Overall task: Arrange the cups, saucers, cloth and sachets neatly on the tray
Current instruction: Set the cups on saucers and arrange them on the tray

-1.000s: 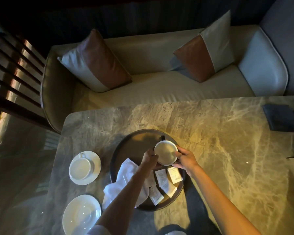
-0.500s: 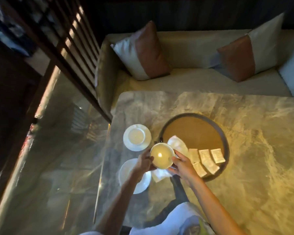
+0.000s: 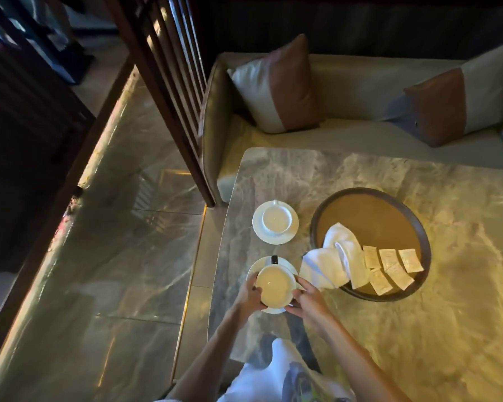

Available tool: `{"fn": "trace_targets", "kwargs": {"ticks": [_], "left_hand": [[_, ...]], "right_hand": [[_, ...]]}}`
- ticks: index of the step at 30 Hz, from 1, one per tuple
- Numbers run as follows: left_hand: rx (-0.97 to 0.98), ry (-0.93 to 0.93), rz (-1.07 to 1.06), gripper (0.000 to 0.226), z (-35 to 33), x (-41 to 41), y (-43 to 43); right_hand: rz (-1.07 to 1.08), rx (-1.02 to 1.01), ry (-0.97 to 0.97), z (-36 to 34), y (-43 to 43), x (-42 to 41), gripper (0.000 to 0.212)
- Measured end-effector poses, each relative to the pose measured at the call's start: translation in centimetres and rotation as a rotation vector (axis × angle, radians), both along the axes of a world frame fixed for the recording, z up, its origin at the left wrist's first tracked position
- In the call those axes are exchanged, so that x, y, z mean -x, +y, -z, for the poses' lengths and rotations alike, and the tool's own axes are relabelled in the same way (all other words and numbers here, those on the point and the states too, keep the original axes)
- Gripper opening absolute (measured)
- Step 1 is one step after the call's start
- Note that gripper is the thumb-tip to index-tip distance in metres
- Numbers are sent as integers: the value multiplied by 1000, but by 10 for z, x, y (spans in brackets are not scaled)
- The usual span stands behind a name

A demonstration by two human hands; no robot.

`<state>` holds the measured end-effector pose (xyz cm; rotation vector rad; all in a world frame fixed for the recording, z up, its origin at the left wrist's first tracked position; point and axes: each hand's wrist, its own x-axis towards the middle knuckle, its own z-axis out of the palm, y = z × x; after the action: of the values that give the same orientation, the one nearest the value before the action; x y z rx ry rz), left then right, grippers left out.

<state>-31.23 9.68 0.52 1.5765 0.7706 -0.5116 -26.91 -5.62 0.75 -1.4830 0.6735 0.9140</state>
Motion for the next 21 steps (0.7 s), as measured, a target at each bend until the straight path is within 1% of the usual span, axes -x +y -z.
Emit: {"fn": "trace_targets", "kwargs": {"ticks": [1,3,6,9,12,17,21], "left_hand": [[-30,-3,30,64,2,2,1],[-22,24,36,56,4,3,2],[-89,-11,70,61,11,2,5],[-88,29,99,55,19,5,6],[-124,15,117,55,25,4,6],[-110,-7,132,58,33,1,6],[-56,30,66,56,37,2,5]], "right_hand": [[-6,15,1,3,0,1,47],[-11,33,4,9,2,2,47],[-17,53,0,17,6,1,45],[-23,66,-5,22,8,0,42],[-21,75,-4,23,9,0,42],[-33,86,-18,23,9,0,40],[-85,89,-31,23,8,-2,39]]}}
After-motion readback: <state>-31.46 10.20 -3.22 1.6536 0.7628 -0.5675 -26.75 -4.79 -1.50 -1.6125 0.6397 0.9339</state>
